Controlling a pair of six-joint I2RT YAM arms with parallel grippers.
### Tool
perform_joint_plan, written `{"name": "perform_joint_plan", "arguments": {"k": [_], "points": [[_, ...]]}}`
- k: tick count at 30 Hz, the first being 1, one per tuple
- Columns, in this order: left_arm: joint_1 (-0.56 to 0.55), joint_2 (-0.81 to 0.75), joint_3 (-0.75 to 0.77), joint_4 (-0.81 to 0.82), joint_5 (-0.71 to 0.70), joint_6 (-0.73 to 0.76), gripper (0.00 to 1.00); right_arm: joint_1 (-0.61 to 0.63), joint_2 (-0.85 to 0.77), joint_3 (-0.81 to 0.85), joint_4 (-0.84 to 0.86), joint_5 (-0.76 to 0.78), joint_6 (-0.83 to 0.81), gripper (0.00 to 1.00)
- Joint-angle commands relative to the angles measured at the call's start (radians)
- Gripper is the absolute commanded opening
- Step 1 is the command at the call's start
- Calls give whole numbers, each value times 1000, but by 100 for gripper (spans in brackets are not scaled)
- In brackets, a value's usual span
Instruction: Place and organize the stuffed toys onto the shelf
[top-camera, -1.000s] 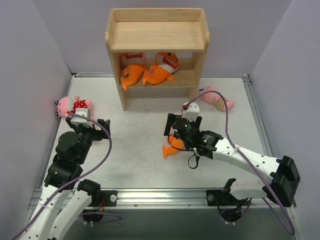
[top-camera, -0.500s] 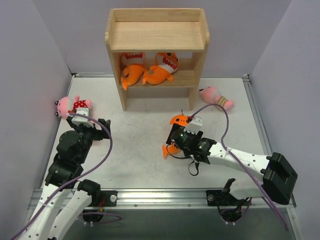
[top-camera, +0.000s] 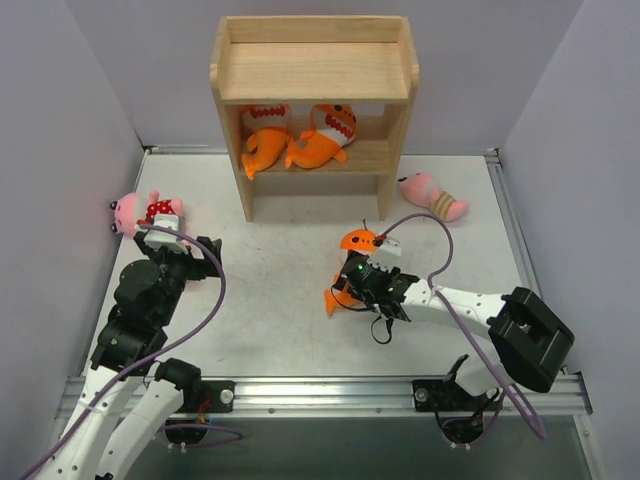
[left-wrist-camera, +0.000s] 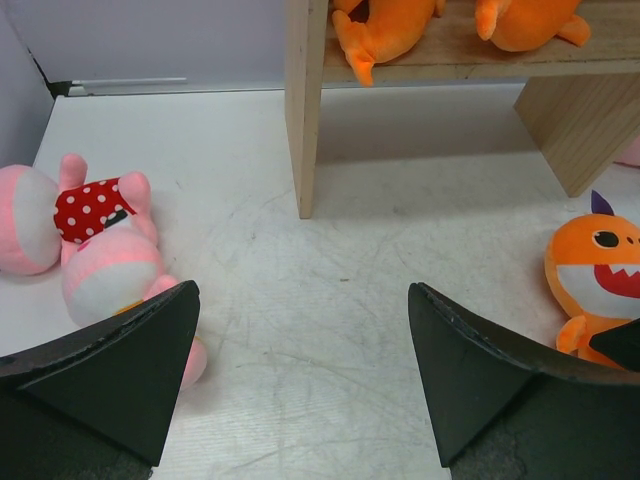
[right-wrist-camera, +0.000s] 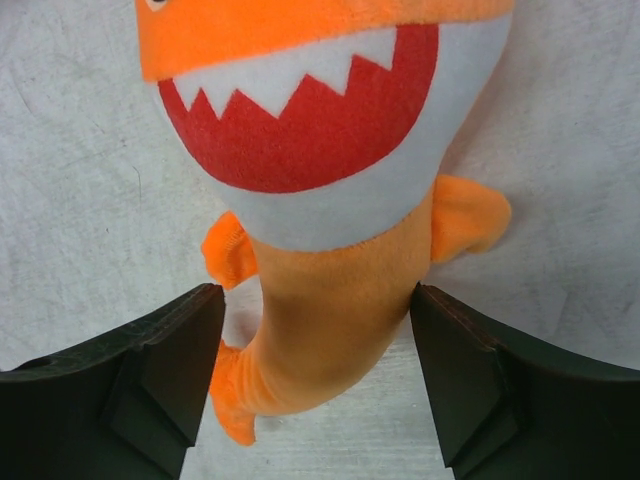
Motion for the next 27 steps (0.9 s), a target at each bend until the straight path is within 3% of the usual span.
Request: {"name": "perform_joint_plan", "arguments": {"k": [1, 6, 13, 15, 27], "points": [[-1, 4, 6, 9, 7, 6, 94, -8, 35, -9, 38, -10, 14, 73], [0, 12, 4, 12, 10, 6, 94, -20, 52, -5, 50, -19, 3, 55], [0, 27, 3, 15, 22, 6, 94, -19, 8, 8, 12, 27, -38, 8], [0, 33, 1, 15, 25, 6, 94, -16, -9, 26, -10, 51, -64, 0], [0, 82, 0, 34, 72, -1, 94, -39, -199, 268, -154, 105, -418, 0]]}}
